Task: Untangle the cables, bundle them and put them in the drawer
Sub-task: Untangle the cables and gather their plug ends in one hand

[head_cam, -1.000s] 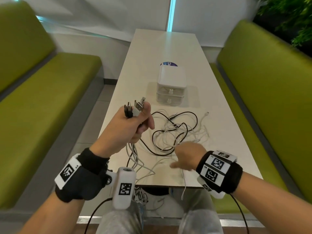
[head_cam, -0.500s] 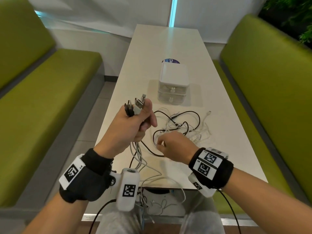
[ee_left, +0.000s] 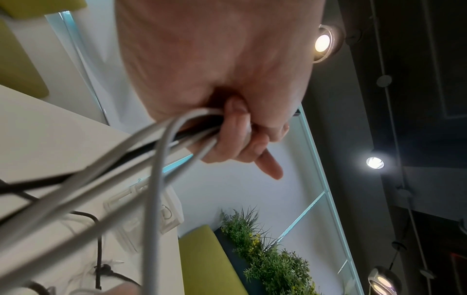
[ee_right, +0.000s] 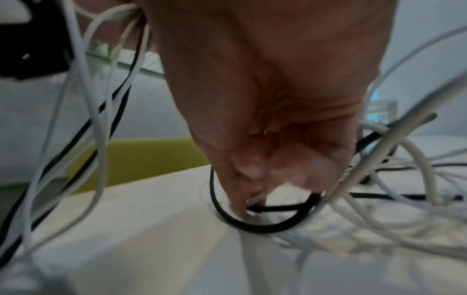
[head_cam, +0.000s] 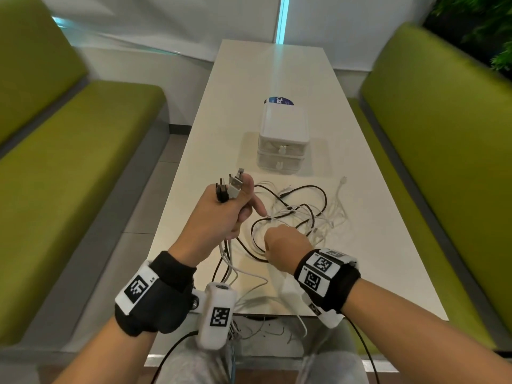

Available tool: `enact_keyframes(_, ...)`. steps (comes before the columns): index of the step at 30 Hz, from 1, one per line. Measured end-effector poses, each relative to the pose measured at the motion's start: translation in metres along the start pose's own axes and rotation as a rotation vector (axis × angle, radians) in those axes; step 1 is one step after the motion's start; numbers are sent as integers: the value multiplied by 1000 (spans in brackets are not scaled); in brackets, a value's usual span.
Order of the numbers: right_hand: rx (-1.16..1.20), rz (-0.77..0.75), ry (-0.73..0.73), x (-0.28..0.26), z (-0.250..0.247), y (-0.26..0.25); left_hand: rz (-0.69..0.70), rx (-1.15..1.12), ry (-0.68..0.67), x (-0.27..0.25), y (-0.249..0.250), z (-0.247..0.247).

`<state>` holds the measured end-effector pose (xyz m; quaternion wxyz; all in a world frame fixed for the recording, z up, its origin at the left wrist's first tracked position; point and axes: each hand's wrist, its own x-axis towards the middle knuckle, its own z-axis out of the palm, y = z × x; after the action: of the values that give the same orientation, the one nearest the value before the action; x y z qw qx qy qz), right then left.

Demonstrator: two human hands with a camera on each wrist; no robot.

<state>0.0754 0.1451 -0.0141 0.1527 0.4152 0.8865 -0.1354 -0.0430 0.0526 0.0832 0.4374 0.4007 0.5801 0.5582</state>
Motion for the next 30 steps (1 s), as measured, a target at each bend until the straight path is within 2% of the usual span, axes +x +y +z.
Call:
enact_keyframes(7,170,81,-71,10,3,-11,9,-1,0,-2,-1,2)
enact_keyframes(12,252,90,-16,11,9,-18,14,17,14,-3,-3,-4)
enact_keyframes(14,378,84,19,5,6,-16,17,16,20,-4,-4,-6)
enact_keyframes(21,917,66,199,-24,-17,-4,9,-7,99,2,-10,3)
enact_keyframes(24,1175,-20,334,-35,-25,0,25,11,124,7,-13,9)
enact_keyframes(26,1198,-90,436,-39,-29,2,32,12,160,9,-15,13)
enact_keyframes(30,941,-311,672,-44,-31,5,58,25,235,14,-19,16)
